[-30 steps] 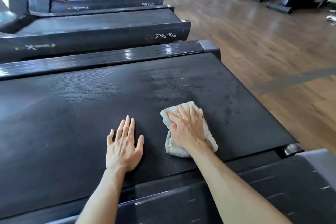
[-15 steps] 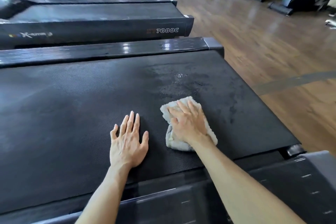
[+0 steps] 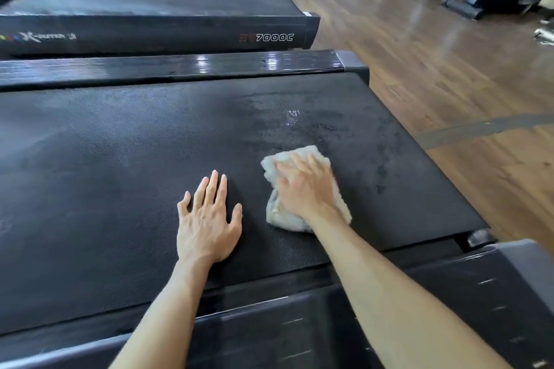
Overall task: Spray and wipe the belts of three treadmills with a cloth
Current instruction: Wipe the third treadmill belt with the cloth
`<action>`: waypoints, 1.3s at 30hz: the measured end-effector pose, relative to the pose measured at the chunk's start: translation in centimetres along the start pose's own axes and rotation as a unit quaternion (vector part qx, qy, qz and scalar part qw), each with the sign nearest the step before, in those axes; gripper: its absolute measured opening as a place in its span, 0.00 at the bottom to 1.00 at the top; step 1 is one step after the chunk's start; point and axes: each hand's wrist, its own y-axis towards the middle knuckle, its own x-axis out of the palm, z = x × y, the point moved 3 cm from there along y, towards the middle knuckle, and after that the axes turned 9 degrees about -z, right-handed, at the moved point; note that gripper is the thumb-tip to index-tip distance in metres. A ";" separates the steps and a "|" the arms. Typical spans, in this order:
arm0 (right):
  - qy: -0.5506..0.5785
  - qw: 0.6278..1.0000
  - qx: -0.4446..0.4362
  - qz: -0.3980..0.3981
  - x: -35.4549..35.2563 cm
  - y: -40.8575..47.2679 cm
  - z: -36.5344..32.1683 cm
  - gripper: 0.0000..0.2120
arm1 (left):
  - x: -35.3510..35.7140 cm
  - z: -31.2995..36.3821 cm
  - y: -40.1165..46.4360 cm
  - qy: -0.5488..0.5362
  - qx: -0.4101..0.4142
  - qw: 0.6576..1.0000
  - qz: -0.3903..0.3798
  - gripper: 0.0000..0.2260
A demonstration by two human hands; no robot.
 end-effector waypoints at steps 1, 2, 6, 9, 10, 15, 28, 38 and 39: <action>-0.001 0.999 -0.043 -0.026 0.8 -1.2 -1.3 0.20 | -0.1 0.0 0.0 -0.003 0.000 1.000 0.003 0.37; 0.011 0.995 -0.085 -0.048 1.5 -2.8 -1.8 0.24 | -0.1 -0.1 -0.1 -0.009 0.000 1.000 0.006 0.37; 0.004 0.992 -0.128 -0.013 1.3 -7.0 2.7 0.24 | 0.0 -0.2 -0.1 -0.003 0.001 1.000 0.001 0.37; -0.024 0.999 -0.035 -0.018 0.3 -4.1 5.9 0.27 | -0.1 -0.1 0.0 0.003 -0.002 1.000 0.003 0.36; -0.020 1.000 -0.011 -0.018 -0.2 -2.9 5.6 0.25 | -0.1 0.0 -0.1 0.005 -0.004 1.000 0.002 0.36; 0.014 0.999 -0.010 -0.033 -0.1 0.0 -0.1 0.18 | -0.1 0.0 0.0 0.004 -0.002 1.000 -0.001 0.35; -0.007 1.000 0.014 0.011 -1.6 0.0 4.8 0.25 | -0.2 0.0 -0.1 -0.005 0.001 1.000 0.010 0.36; 0.023 0.992 -0.103 -0.067 1.5 -6.0 4.7 0.31 | -0.4 -0.1 -0.2 -0.014 0.003 1.000 0.009 0.36; 0.021 0.995 -0.075 -0.062 1.0 -5.1 6.0 0.32 | -0.4 0.0 -0.2 -0.012 0.004 1.000 0.010 0.36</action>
